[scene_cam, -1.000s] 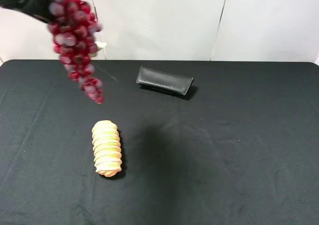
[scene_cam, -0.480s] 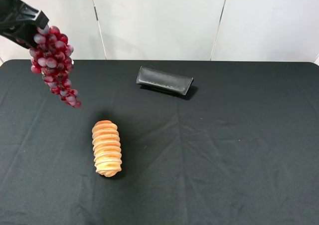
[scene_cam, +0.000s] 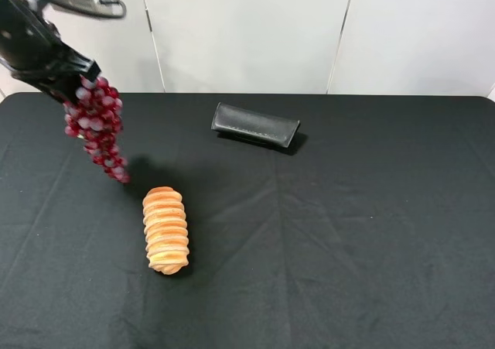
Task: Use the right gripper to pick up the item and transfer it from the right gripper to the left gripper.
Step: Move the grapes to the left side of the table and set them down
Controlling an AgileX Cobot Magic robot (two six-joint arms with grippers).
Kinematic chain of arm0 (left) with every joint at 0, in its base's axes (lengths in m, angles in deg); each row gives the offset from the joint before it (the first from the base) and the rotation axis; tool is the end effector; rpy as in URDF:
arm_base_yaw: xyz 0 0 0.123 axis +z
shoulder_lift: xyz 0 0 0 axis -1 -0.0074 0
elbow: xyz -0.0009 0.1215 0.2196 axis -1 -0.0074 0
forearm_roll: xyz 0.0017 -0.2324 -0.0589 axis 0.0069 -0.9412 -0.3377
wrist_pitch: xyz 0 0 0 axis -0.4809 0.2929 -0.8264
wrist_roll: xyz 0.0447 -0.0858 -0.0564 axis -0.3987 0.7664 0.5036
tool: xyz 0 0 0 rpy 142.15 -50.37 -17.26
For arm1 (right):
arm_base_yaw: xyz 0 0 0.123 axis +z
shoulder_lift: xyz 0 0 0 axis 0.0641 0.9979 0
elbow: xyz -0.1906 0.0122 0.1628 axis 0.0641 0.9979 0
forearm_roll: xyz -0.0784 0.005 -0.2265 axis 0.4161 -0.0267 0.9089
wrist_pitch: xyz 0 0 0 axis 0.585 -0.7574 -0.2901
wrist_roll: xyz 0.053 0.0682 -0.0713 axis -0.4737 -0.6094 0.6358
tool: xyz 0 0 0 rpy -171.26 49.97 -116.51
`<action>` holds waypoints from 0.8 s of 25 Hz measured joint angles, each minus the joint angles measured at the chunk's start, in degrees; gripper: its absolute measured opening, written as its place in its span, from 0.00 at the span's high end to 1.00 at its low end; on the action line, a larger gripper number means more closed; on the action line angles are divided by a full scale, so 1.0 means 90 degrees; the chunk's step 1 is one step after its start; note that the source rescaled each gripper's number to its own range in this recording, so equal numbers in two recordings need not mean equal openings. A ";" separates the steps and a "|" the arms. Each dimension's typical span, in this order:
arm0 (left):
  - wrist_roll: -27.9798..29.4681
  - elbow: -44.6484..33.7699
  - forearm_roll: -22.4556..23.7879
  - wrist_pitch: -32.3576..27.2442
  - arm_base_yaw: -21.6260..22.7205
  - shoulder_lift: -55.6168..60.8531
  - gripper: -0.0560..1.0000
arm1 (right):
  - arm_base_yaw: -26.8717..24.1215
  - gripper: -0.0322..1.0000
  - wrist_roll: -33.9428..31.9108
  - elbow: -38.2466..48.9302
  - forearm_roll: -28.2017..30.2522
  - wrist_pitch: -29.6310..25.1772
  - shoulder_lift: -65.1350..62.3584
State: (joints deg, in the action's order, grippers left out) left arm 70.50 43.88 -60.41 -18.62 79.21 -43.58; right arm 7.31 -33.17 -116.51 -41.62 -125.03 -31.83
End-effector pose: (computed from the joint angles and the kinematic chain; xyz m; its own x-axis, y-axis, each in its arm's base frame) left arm 0.3386 -0.0605 0.2069 -0.8439 0.3344 -0.4195 0.3294 0.9402 0.0868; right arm 0.0394 -0.0017 0.2653 -0.4179 0.0177 -0.9083 -0.0116 0.9996 0.0248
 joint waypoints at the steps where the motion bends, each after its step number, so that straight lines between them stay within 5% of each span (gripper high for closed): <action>1: 0.0000 0.0000 0.0000 0.0131 0.0000 -0.0113 0.95 | 0.0000 0.00 0.0000 0.0000 0.0000 0.0000 0.0000; 20: -0.0017 0.0000 0.0000 0.2143 0.0000 -0.1456 0.95 | 0.0000 0.00 0.0000 0.0000 0.0000 0.0000 0.0000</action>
State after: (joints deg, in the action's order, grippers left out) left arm 70.34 43.88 -60.41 0.67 79.21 -56.69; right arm 7.31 -33.17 -116.51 -41.62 -125.03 -31.83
